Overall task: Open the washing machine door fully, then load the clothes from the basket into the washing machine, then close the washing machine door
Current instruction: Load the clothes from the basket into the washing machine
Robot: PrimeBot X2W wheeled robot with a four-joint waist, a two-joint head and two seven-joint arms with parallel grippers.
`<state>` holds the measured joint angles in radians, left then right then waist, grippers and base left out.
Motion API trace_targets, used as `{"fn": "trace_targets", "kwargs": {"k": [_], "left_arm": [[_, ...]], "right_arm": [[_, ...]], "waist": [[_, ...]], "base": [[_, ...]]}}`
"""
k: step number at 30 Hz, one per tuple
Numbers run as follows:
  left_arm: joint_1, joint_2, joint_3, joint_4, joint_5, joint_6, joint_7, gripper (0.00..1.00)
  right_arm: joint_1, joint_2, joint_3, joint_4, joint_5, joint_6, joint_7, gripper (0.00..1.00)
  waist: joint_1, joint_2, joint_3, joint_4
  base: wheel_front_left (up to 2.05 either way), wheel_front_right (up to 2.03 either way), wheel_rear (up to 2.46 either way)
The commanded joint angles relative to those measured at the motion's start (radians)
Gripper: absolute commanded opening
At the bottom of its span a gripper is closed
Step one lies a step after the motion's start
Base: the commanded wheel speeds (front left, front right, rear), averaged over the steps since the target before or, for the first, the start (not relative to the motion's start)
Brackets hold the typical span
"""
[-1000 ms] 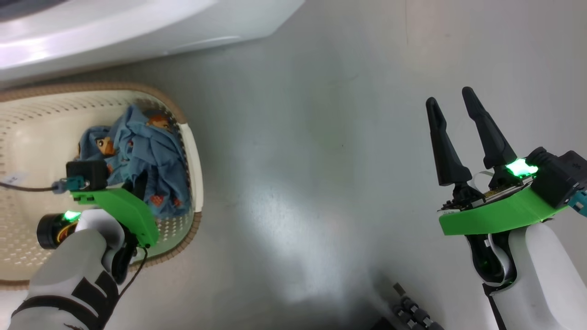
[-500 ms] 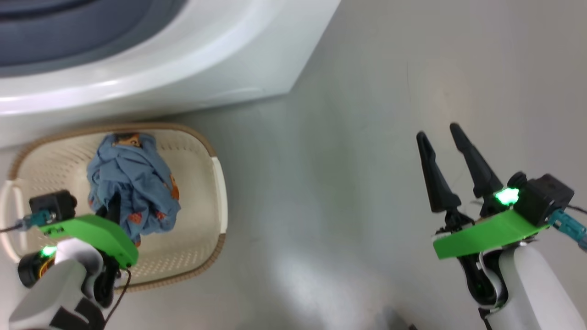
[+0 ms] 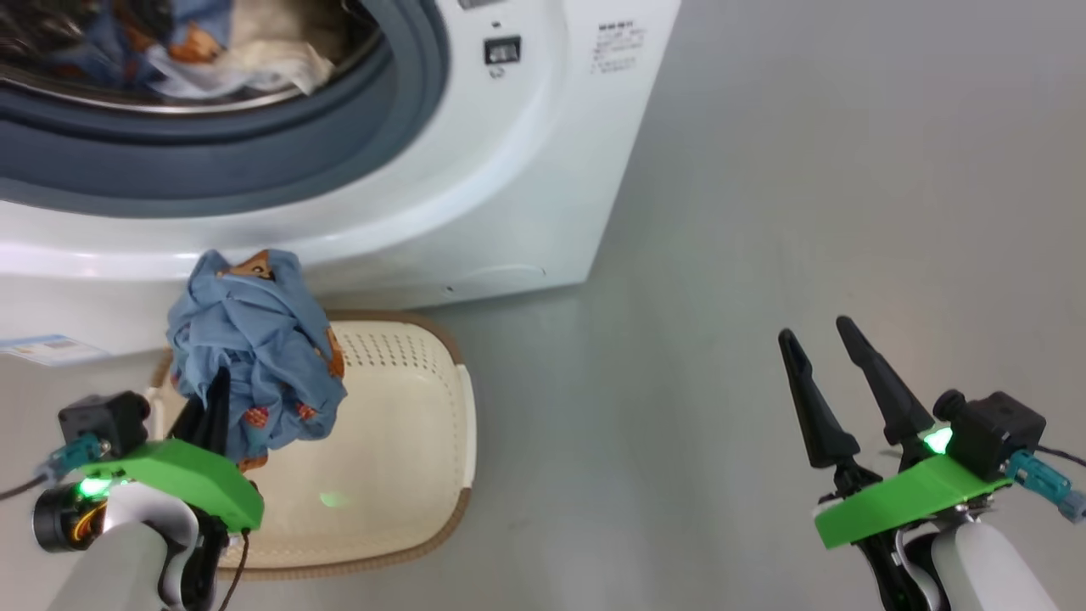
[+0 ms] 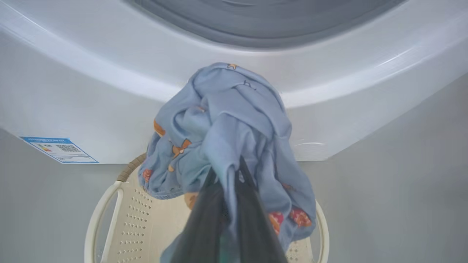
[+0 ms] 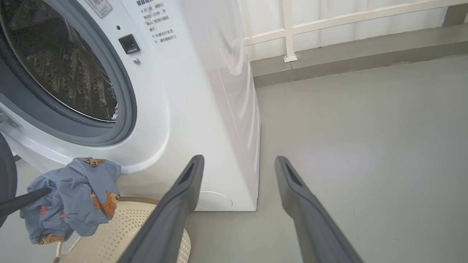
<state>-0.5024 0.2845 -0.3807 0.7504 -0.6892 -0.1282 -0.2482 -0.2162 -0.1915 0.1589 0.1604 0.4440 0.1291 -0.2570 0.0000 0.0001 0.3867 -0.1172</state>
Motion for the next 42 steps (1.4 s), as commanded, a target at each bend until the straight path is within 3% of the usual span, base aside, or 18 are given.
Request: {"fn": "trace_targets", "kwargs": {"k": [1, 8, 17, 24, 32, 42], "left_arm": [[0.028, 0.03, 0.061, -0.045, 0.034, -0.002, -0.013, 0.0], [0.181, -0.015, 0.23, -0.258, 0.187, -0.002, -0.013, 0.0], [0.39, -0.08, 0.362, -0.49, 0.339, -0.002, -0.014, 0.0], [0.499, -0.146, 0.439, -0.613, 0.391, -0.003, -0.014, 0.0], [0.555, -0.2, 0.461, -0.683, 0.42, -0.003, -0.014, 0.0], [0.469, -0.194, 0.444, -0.673, 0.4, -0.003, -0.014, 0.0]], "right_arm": [[0.029, -0.014, 0.017, -0.017, 0.016, 0.002, -0.005, 1.0], [0.081, -0.026, -0.003, -0.015, 0.02, 0.002, -0.005, 1.0], [0.138, -0.03, -0.029, -0.021, 0.022, 0.002, -0.005, 1.0], [0.158, -0.03, -0.045, -0.025, 0.022, 0.002, -0.005, 1.0], [0.168, -0.025, -0.056, -0.028, 0.02, 0.002, -0.005, 1.0], [0.154, -0.016, -0.058, -0.031, 0.02, 0.002, -0.005, 1.0]], "waist": [[0.0, -0.0001, -0.071, 0.045], [0.0, -0.0001, -0.143, 0.055], [0.0, -0.0001, -0.191, 0.056], [0.0, -0.0001, -0.197, 0.061], [0.0, -0.0001, -0.195, 0.065], [0.0, -0.0001, -0.166, 0.049]], "base": [[0.0, 0.0, 0.0], [0.0, 0.0, 0.0], [0.0, 0.0, 0.0], [0.0, 0.0, 0.0], [0.0, 0.0, 0.0], [0.0, 0.0, 0.0]]}}
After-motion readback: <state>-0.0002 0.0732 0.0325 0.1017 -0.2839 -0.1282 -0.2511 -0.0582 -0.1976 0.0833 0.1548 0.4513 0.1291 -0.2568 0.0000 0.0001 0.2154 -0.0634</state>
